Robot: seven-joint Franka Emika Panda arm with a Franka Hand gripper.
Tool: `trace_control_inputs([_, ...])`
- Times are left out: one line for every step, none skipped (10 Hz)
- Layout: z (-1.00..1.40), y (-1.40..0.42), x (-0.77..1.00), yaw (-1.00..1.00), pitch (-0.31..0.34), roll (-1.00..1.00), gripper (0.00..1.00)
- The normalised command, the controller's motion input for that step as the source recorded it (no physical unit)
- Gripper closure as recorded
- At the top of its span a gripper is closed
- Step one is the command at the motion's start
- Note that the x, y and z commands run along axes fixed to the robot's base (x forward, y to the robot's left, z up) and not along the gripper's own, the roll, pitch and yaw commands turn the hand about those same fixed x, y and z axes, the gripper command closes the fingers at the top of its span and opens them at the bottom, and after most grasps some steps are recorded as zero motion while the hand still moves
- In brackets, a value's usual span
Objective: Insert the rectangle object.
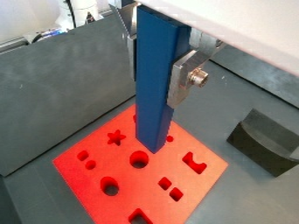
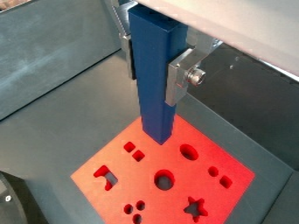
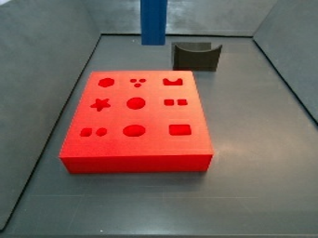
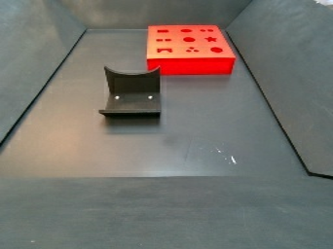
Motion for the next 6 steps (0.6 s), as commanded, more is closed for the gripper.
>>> trace_control_inputs([0.00,-0.04,0.00,0.00,0.000,0.00,1.00])
trace_control_inputs([-0.37,-0.61,0.13,0.13,-0.117,0.02,1.00])
trace_control_inputs([-0.60,-0.66,0.55,0.03,-0.091,0.00,1.00])
trace_control_inputs([-0.69,-0.59,0.66,0.06,-0.106,0.00,1.00])
trace_control_inputs([-0.74,-0.31,0.69,0.12,-0.119,0.00,1.00])
trace_control_inputs([-0.49,0.06,0.16,0.37,-0.036,0.08,1.00])
